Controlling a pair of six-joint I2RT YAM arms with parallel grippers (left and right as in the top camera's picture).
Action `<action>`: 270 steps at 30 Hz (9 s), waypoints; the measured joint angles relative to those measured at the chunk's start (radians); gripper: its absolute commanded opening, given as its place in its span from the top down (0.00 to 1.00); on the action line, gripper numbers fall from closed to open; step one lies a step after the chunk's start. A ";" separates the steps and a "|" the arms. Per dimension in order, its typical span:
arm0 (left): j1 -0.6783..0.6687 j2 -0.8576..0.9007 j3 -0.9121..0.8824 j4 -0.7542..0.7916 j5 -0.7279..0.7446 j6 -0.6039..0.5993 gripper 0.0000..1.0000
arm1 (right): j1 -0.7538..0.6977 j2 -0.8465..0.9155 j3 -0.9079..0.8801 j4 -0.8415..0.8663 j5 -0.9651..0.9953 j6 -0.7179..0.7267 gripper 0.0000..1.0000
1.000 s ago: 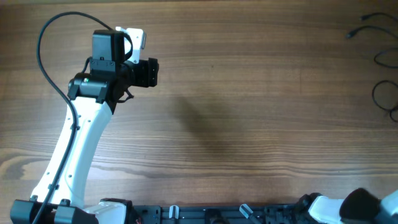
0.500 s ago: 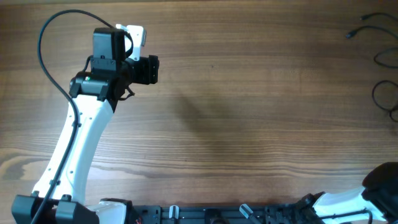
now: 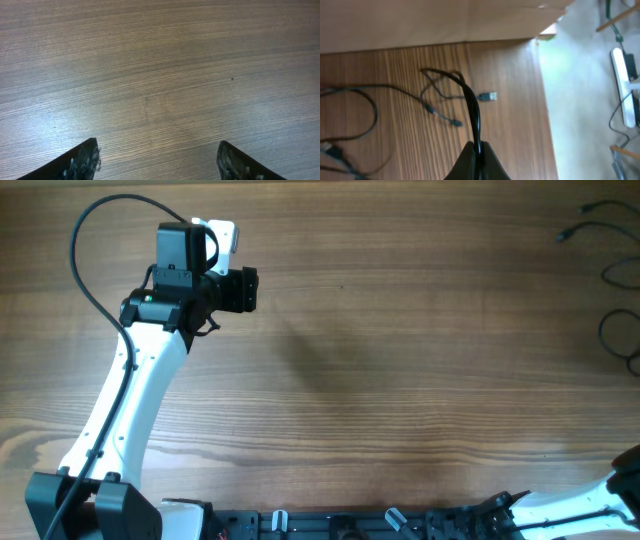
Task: Untangle cables
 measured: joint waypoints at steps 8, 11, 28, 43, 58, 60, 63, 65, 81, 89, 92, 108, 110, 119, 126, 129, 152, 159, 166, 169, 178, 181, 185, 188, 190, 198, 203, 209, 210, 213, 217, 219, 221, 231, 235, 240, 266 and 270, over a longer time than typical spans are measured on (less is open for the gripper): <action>0.000 0.000 0.000 0.001 0.000 0.000 0.23 | 0.000 0.002 -0.145 0.154 -0.011 -0.043 0.95; 0.000 0.000 0.000 0.001 0.000 0.000 0.23 | 0.000 0.002 -0.179 0.190 -0.011 -0.057 0.96; 0.000 0.001 0.000 0.005 0.000 -0.007 0.08 | 0.000 0.009 -0.246 0.248 -0.030 -0.077 0.88; 0.000 0.001 0.000 0.000 0.000 -0.014 0.05 | 0.000 0.009 -0.246 0.254 -0.106 -0.078 0.52; 0.000 0.001 0.000 0.000 0.000 -0.014 0.05 | 0.003 0.003 -0.247 0.234 -0.142 -0.076 0.39; 0.000 0.001 0.000 0.000 0.000 -0.014 0.04 | 0.011 -0.014 -0.248 0.215 -0.143 -0.072 0.39; 0.000 0.001 0.000 0.000 0.000 -0.014 0.04 | 0.032 -0.067 -0.249 0.185 -0.146 -0.065 0.39; 0.000 0.001 0.000 0.000 0.000 -0.014 0.04 | 0.046 -0.108 -0.249 0.170 -0.146 -0.061 0.39; 0.000 0.001 0.000 -0.021 -0.014 -0.002 0.05 | 0.082 -0.339 -0.249 0.044 -0.141 -0.009 0.38; 0.000 0.001 0.000 -0.018 -0.014 0.002 0.05 | 0.217 -0.462 -0.249 0.018 -0.122 -0.009 0.37; 0.000 0.001 0.000 -0.018 -0.015 0.002 0.02 | 0.251 -0.473 -0.249 -0.006 -0.119 -0.009 0.37; 0.000 0.001 0.000 -0.006 -0.015 -0.042 0.06 | 0.592 -0.474 -0.239 -0.040 -0.183 -0.117 0.37; 0.000 0.000 0.000 -0.006 -0.014 -0.048 0.06 | 0.652 -0.474 -0.214 -0.042 -0.187 -0.134 0.37; 0.000 -0.126 0.000 0.022 -0.034 -0.056 0.06 | 0.891 -0.491 -0.126 -0.002 -0.194 -0.168 0.36; 0.000 -0.247 0.000 0.015 -0.130 -0.079 0.06 | 1.055 -0.491 -0.126 0.079 -0.195 -0.182 0.31; 0.000 -0.264 0.000 0.011 -0.147 -0.092 0.07 | 1.120 -0.491 -0.126 0.102 -0.195 -0.196 0.28; 0.000 -0.117 0.000 0.103 -0.161 -0.127 0.03 | 1.218 -0.293 -0.126 0.200 -0.339 -0.334 0.02; 0.000 -0.063 0.000 0.132 -0.103 -0.126 0.00 | 1.218 -0.222 -0.126 0.227 -0.373 -0.390 0.00; 0.000 0.010 0.000 0.137 -0.072 -0.127 0.00 | 1.218 -0.149 -0.126 0.241 -0.393 -0.399 0.00; 0.000 0.028 0.000 0.138 -0.066 -0.126 0.00 | 1.218 -0.124 -0.126 0.248 -0.396 -0.399 0.00; 0.000 0.061 0.000 0.159 -0.065 -0.109 0.00 | 1.218 -0.101 -0.126 0.256 -0.405 -0.399 0.00; 0.000 0.074 0.000 0.158 -0.065 -0.095 0.02 | 1.218 -0.101 -0.126 0.257 -0.405 -0.399 0.00; 0.000 0.074 0.000 0.158 -0.065 -0.051 0.13 | 1.218 -0.101 -0.126 0.272 -0.407 -0.398 0.12; 0.000 0.074 0.000 0.157 -0.065 -0.035 0.06 | 1.218 -0.101 -0.126 0.283 -0.409 -0.391 0.14; 0.000 0.074 0.000 0.158 -0.065 -0.021 0.06 | 1.218 -0.101 -0.126 0.289 -0.412 -0.387 0.29; 0.000 0.074 0.000 0.171 -0.065 -0.017 0.00 | 1.218 -0.101 -0.126 0.310 -0.419 -0.372 0.00; 0.000 0.074 0.000 0.185 -0.065 -0.017 0.00 | 1.218 -0.101 -0.126 0.319 -0.419 -0.372 0.00; 0.000 0.074 0.000 0.192 -0.065 -0.017 0.00 | 1.218 -0.101 -0.126 0.319 -0.419 -0.365 0.00; 0.000 0.074 0.000 0.192 -0.065 -0.017 0.00 | 1.218 -0.101 -0.126 0.319 -0.419 -0.364 0.00; 0.000 0.074 0.000 0.192 -0.065 -0.017 0.00 | 1.218 -0.101 -0.126 0.318 -0.419 -0.358 0.00; 0.000 0.074 0.000 0.192 -0.066 -0.017 0.00 | 1.218 -0.101 -0.126 0.313 -0.419 -0.353 0.00; 0.000 0.074 0.000 0.192 -0.066 -0.017 0.00 | 1.218 -0.101 -0.126 0.310 -0.419 -0.353 0.00; 0.000 0.074 0.000 0.193 -0.067 -0.017 0.00 | 1.218 -0.101 -0.126 0.306 -0.419 -0.353 0.00; 0.000 0.074 0.000 0.210 -0.153 -0.037 0.00 | 1.218 -0.101 -0.126 0.307 -0.420 -0.346 0.00; 0.000 0.074 0.000 0.214 -0.159 -0.040 0.00 | 1.218 -0.101 -0.126 0.307 -0.420 -0.346 0.00; 0.000 0.074 0.000 0.214 -0.164 -0.040 0.00 | 1.218 -0.101 -0.126 0.307 -0.419 -0.346 0.00; 0.000 0.074 0.000 0.214 -0.164 -0.040 0.00 | 1.218 -0.101 -0.126 0.307 -0.420 -0.346 0.00; 0.000 0.074 0.000 0.214 -0.164 -0.040 0.00 | 1.218 -0.101 -0.126 0.307 -0.419 -0.346 0.00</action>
